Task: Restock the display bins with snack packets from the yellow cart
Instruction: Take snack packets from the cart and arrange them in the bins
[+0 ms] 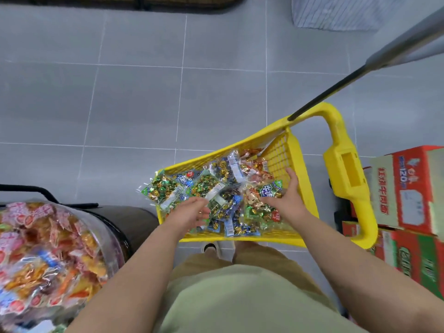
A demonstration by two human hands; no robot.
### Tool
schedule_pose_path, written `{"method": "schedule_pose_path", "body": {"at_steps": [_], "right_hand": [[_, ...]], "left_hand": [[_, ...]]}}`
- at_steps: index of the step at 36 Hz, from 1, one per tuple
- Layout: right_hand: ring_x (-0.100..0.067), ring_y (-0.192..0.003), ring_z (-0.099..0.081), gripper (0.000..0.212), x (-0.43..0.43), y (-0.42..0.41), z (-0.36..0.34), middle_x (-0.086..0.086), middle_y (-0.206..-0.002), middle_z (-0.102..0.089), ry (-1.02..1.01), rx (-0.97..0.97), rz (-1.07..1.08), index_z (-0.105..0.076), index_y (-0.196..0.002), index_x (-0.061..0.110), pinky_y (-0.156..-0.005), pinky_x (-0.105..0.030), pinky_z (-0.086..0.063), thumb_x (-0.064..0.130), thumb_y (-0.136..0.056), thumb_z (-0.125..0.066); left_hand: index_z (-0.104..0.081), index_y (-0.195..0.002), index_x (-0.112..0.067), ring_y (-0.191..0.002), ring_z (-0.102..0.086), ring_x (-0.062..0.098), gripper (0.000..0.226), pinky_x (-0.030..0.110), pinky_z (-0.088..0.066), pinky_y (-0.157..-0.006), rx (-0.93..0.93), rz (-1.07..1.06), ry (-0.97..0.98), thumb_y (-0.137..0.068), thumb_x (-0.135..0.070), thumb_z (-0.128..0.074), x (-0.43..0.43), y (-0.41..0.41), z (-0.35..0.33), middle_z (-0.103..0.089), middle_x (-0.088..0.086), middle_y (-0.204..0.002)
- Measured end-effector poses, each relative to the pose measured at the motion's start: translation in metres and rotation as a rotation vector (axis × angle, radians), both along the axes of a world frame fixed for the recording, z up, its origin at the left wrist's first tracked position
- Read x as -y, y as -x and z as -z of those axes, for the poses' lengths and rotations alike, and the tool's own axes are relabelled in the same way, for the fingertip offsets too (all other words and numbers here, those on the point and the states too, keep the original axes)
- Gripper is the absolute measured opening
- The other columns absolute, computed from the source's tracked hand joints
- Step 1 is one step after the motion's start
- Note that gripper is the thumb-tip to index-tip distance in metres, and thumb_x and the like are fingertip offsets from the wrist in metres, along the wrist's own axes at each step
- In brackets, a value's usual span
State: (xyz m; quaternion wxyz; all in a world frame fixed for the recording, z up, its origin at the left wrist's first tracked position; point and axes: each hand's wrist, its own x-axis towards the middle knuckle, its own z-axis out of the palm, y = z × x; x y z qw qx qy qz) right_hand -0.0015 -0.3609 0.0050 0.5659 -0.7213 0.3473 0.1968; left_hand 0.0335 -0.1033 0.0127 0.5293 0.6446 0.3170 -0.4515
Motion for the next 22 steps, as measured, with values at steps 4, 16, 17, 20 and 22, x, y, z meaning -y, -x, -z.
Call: {"method": "schedule_pose_path", "body": {"at_steps": [4, 16, 17, 20, 22], "right_hand": [[-0.015, -0.122, -0.04, 0.086, -0.004, 0.003, -0.01, -0.005, -0.147, -0.036, -0.074, -0.075, -0.149, -0.038, -0.132, 0.038, -0.087, -0.025, -0.037, 0.019, -0.063, -0.086], [-0.009, -0.11, -0.056, 0.031, -0.02, -0.01, 0.005, 0.01, -0.124, -0.059, -0.119, -0.164, -0.176, -0.06, -0.113, 0.035, -0.078, -0.017, -0.046, 0.049, -0.086, -0.059], [-0.013, -0.113, -0.052, 0.032, -0.014, -0.01, 0.014, 0.009, -0.128, -0.056, -0.046, -0.166, -0.113, -0.059, -0.117, 0.031, -0.075, -0.022, -0.037, 0.045, -0.089, -0.058], [-0.027, -0.124, -0.047, 0.055, 0.0, -0.007, 0.039, -0.009, -0.142, -0.045, 0.133, -0.298, -0.065, -0.041, -0.14, 0.014, -0.098, -0.035, -0.039, 0.031, -0.091, -0.059], [-0.034, -0.123, -0.048, 0.063, 0.007, -0.003, 0.05, -0.017, -0.138, -0.048, 0.229, -0.387, -0.128, -0.037, -0.141, 0.006, -0.098, -0.039, -0.041, 0.028, -0.089, -0.062]], "left_hand": [[-0.059, -0.108, -0.019, -0.101, -0.064, 0.022, 0.026, 0.037, -0.052, -0.091, 0.009, 0.065, 0.156, -0.09, -0.037, -0.064, 0.021, -0.007, -0.008, -0.066, 0.006, -0.109], [-0.06, -0.097, -0.008, -0.083, -0.062, 0.025, 0.013, 0.046, -0.052, -0.087, -0.033, -0.015, 0.21, -0.088, -0.014, -0.067, 0.022, 0.007, 0.001, -0.065, 0.011, -0.089], [-0.059, -0.093, -0.009, -0.081, -0.061, 0.024, 0.011, 0.044, -0.054, -0.083, -0.023, -0.042, 0.196, -0.088, -0.014, -0.067, 0.017, 0.008, 0.004, -0.063, 0.01, -0.087], [-0.055, -0.104, -0.01, -0.078, -0.065, 0.021, 0.019, 0.034, -0.057, -0.068, -0.015, -0.14, 0.19, -0.088, -0.009, -0.065, 0.008, 0.013, 0.009, -0.067, 0.008, -0.091], [-0.048, -0.121, -0.012, -0.08, -0.067, 0.02, 0.037, 0.033, -0.058, -0.065, -0.016, -0.226, 0.195, -0.088, -0.002, -0.063, 0.004, 0.016, 0.012, -0.067, 0.008, -0.101]]}}
